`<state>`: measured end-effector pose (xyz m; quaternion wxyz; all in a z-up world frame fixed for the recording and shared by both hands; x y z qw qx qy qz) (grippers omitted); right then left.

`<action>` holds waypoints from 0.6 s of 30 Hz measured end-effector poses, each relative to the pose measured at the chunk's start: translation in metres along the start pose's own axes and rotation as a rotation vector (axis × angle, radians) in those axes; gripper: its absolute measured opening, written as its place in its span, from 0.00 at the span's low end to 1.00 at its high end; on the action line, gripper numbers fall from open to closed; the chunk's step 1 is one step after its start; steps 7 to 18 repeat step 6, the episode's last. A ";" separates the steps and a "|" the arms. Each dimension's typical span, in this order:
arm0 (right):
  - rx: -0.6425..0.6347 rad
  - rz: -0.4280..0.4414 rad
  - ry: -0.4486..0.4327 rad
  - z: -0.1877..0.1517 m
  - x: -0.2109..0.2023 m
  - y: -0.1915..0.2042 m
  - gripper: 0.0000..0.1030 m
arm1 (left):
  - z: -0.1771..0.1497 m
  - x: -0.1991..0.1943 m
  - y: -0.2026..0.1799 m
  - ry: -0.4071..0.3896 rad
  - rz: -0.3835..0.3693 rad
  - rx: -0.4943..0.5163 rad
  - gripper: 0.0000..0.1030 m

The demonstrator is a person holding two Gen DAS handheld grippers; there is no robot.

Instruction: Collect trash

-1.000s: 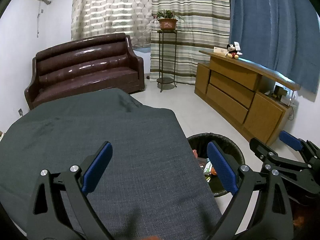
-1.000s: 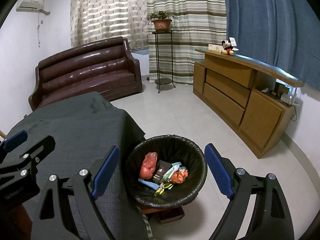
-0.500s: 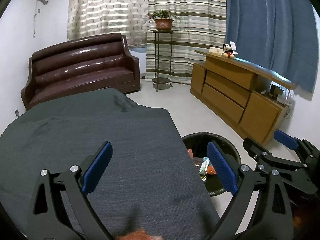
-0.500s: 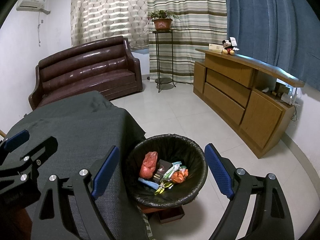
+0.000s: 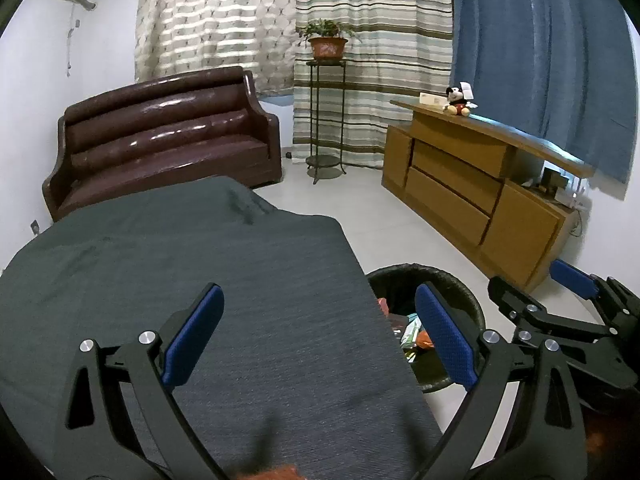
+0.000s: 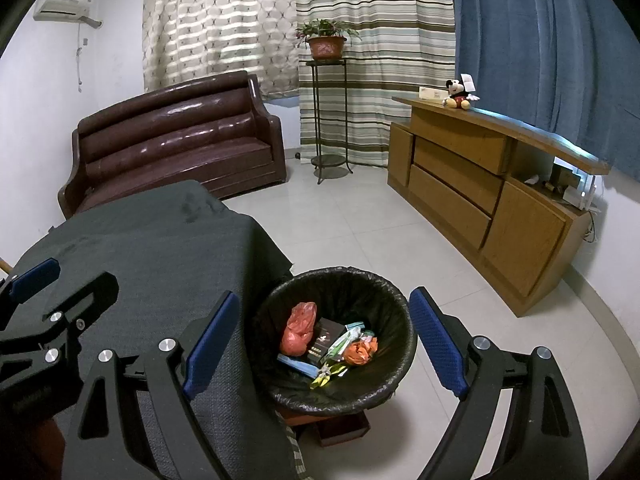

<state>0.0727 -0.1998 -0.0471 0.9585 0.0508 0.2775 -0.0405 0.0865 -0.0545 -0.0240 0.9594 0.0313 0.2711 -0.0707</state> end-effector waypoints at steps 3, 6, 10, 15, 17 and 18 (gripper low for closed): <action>0.000 0.000 0.002 -0.003 -0.001 0.000 0.81 | -0.001 0.002 0.003 0.010 0.004 -0.008 0.91; -0.001 0.001 0.003 -0.002 -0.001 0.000 0.82 | -0.003 0.004 0.007 0.024 0.002 -0.013 0.91; -0.001 0.001 0.003 -0.002 -0.001 0.000 0.82 | -0.003 0.004 0.007 0.024 0.002 -0.013 0.91; -0.001 0.001 0.003 -0.002 -0.001 0.000 0.82 | -0.003 0.004 0.007 0.024 0.002 -0.013 0.91; -0.001 0.001 0.003 -0.002 -0.001 0.000 0.82 | -0.003 0.004 0.007 0.024 0.002 -0.013 0.91; -0.001 0.001 0.003 -0.002 -0.001 0.000 0.82 | -0.003 0.004 0.007 0.024 0.002 -0.013 0.91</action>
Point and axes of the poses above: each gripper's, at about its wrist camera, not at the fingertips, and x roughly the way its jaws point, y to its left, z to its top, the point moved 10 cm from there along x, roughly the way its jaws point, and after that the axes turned 4 degrees about z, right-handed, at the moved point
